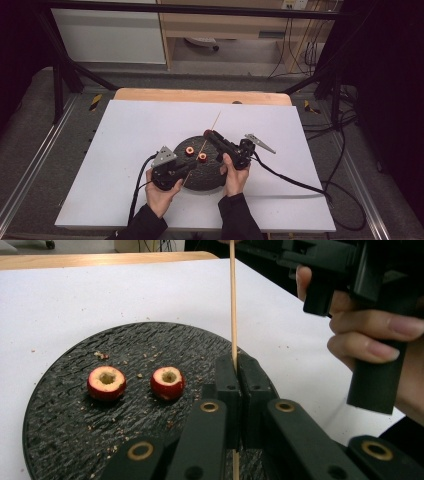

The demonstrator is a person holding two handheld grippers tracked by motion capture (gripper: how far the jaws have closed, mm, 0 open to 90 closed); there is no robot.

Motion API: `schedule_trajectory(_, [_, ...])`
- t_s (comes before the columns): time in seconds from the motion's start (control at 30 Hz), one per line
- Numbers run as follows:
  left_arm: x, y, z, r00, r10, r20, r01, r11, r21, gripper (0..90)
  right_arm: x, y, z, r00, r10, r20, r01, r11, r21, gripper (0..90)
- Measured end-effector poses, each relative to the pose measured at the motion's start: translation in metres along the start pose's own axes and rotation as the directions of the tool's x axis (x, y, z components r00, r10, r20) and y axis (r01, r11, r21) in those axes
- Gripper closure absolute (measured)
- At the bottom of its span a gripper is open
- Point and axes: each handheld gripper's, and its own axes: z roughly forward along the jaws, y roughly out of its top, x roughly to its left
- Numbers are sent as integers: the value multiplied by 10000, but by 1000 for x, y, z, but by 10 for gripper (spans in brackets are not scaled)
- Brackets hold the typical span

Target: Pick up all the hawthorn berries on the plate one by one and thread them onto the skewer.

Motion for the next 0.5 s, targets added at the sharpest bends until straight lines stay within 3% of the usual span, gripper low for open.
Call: schedule_trajectory(0.5, [1, 6, 6, 10000, -13, 10, 13, 10000, 30, 885, 3, -16, -4, 9998, -215, -26, 216, 9985, 496, 629])
